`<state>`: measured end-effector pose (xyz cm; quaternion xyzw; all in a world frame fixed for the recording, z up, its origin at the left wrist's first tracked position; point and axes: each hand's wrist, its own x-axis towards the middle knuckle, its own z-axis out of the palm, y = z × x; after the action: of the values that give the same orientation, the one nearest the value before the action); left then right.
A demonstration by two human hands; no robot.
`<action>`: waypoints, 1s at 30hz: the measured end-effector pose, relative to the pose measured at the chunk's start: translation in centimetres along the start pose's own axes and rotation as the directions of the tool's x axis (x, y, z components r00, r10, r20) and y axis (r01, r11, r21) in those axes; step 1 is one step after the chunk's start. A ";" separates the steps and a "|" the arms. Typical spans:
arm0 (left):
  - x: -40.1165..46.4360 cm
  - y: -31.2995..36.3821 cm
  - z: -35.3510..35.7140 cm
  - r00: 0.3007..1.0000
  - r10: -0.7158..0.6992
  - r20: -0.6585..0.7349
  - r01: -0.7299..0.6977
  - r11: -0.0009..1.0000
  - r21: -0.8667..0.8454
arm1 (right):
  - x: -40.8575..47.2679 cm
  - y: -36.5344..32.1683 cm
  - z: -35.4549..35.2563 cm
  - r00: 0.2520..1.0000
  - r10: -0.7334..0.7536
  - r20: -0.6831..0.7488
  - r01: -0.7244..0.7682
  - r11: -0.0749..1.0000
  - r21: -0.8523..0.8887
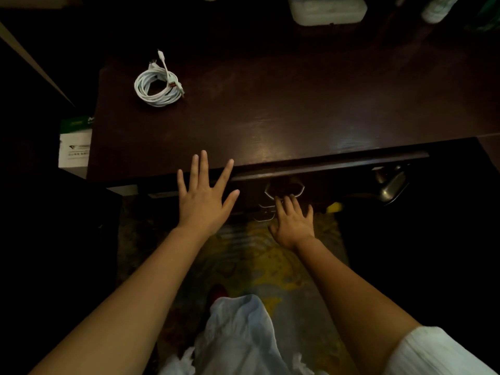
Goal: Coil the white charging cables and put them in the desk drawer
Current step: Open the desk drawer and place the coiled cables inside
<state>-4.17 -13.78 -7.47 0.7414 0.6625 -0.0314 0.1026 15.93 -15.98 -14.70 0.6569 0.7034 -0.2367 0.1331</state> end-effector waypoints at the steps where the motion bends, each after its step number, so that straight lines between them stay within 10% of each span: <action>1: -0.1 0.1 0.0 1.000 -0.002 0.002 0.002 1.000 -0.003 | -0.7 0.0 0.5 1.000 0.000 0.003 0.000 1.000 -0.003; 30: -1.4 1.3 0.2 0.999 -0.051 0.020 0.050 0.998 0.033 | -15.0 2.2 8.1 0.991 -0.007 0.132 0.015 0.998 -0.058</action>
<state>-3.01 -15.32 -7.25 0.7257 0.6792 -0.0525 0.0968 18.67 -32.98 -14.48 0.6316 0.7035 -0.2593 0.1973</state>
